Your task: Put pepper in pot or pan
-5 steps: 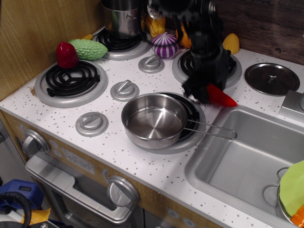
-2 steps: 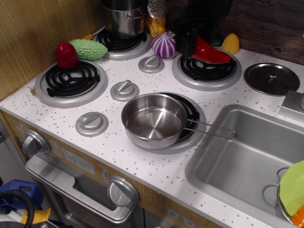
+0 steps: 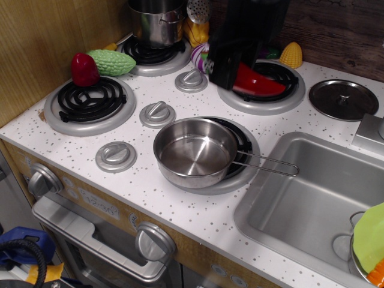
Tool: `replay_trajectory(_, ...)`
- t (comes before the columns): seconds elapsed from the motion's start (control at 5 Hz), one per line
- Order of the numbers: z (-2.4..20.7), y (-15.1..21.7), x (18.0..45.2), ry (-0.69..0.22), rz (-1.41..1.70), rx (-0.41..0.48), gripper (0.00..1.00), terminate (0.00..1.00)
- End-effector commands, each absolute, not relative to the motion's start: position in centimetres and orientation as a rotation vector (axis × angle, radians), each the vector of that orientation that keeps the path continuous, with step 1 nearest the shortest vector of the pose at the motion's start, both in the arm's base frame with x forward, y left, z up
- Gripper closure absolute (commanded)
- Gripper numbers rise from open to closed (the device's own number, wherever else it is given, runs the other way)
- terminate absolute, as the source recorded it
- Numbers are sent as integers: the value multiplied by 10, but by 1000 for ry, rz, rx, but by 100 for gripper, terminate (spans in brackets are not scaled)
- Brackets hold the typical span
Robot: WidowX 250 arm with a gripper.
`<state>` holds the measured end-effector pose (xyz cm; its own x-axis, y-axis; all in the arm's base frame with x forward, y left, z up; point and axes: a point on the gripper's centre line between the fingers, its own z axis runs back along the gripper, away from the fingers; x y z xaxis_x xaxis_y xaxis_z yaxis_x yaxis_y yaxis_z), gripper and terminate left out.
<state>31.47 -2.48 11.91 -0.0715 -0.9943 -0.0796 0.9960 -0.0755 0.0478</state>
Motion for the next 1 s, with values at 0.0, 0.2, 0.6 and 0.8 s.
replay_trajectory(0.0, 111, -12, 302, -86, -1632, 171, 100, 0)
replay_trajectory(0.2, 89, 1, 289, -63, -1649, 211, 0, 0)
replay_trajectory(0.6, 78, 13, 286, -92, -1665, 244, 0, 0)
replay_trajectory(0.8, 78, 13, 286, -92, -1665, 244, 0, 100)
